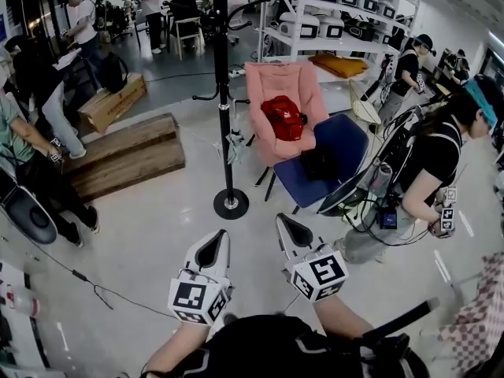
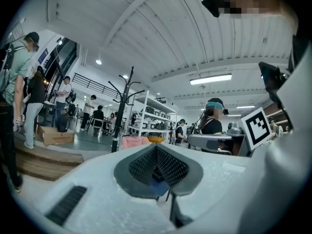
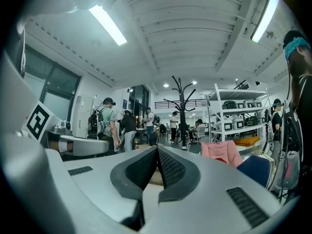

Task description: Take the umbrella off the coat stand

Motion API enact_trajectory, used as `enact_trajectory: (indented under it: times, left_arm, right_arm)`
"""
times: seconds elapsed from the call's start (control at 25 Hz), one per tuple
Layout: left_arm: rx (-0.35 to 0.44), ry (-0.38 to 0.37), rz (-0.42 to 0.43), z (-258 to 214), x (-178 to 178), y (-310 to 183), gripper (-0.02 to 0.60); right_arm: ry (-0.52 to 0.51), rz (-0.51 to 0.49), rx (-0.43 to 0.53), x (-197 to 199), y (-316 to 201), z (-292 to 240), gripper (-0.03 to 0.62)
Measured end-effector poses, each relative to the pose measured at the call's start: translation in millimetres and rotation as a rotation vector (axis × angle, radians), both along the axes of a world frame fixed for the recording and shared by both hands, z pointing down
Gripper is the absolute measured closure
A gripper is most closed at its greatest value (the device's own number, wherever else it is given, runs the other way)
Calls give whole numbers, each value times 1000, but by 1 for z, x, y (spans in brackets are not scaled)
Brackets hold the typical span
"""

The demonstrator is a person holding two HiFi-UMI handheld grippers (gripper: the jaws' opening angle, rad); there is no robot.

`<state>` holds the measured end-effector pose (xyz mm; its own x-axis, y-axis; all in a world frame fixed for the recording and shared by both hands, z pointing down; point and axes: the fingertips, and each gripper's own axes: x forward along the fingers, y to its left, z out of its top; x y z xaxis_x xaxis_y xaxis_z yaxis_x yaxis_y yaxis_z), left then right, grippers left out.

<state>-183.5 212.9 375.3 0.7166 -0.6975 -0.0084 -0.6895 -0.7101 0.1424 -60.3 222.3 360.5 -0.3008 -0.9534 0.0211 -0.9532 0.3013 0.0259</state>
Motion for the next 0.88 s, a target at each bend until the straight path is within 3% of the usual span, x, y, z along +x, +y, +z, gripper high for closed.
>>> enact_trajectory:
  times: [0.4,0.68,0.88]
  left_arm:
    - [18,-6,49,-3,-23,-19,577]
    - [16,-10,52,-2,-9,-49,577]
    - [20,-15,7,-4,7,-82,577]
  right_arm:
    - [-26,14,-7,-27,-19,-3,588]
    - [2,23,-12,-16,-55,-3,588]
    - [3,-7,6,1,-90,-3,588]
